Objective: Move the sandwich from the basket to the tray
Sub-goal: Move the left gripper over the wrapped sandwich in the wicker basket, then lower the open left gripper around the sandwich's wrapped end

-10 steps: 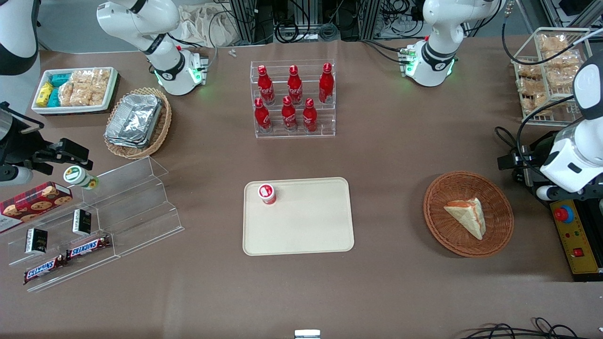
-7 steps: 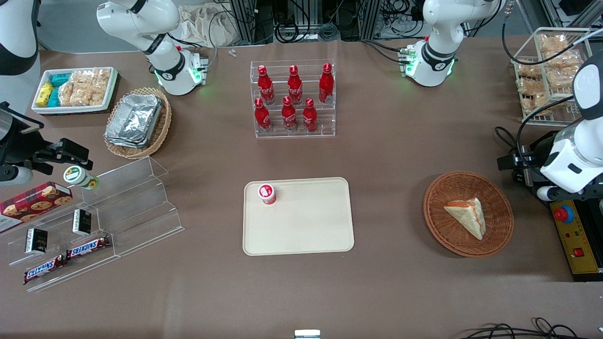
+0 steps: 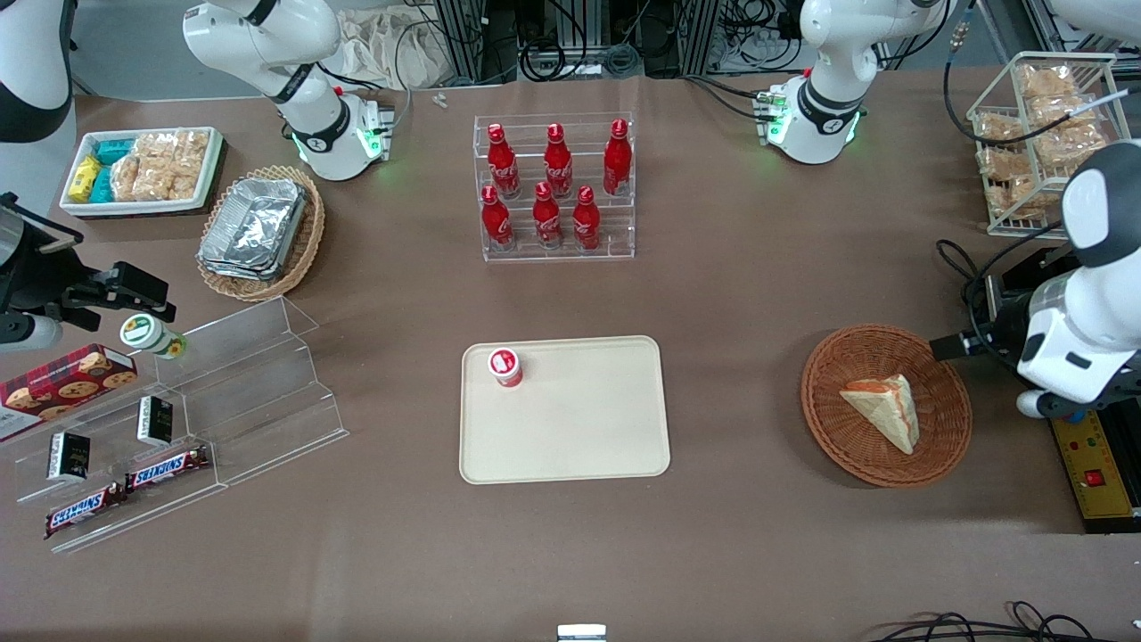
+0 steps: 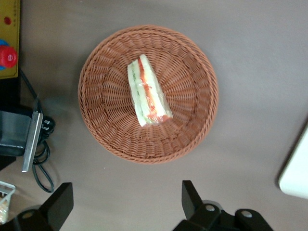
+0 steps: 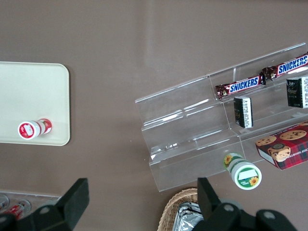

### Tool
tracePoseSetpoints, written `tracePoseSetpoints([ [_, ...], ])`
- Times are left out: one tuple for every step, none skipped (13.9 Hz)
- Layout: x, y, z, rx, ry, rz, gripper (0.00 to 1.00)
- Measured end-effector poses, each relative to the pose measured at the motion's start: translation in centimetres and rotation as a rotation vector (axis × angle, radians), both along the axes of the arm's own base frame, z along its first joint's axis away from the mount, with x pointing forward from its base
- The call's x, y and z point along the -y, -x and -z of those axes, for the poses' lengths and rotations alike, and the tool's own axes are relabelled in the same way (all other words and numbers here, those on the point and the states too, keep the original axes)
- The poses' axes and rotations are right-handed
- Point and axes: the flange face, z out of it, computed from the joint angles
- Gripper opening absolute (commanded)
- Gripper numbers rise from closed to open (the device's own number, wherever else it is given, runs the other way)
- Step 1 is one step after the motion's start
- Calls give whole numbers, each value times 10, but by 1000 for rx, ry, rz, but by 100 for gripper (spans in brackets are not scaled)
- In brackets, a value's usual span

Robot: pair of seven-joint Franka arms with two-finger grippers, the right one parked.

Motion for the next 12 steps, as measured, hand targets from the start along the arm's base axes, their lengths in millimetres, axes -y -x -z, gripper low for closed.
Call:
tracePoseSetpoints([
  [-1,-4,11,-2,-9,-40,100],
  [-2,-8,23,2,-17,-99,100],
  [-2,-12,37,9,-26,-166,100],
  [-1,-14,50,16,-31,-216,100],
  [0,-14,63,22,-32,-247,100],
  [1,-13,76,26,-33,-267,100],
  [2,-11,87,29,-34,-291,100],
  [3,-8,97,27,-36,-315,100],
  [4,-7,106,24,-37,-329,100],
  [3,-5,113,21,-38,-337,100],
  [2,-4,119,21,-41,-338,100],
  [1,-2,124,24,-49,-335,100],
])
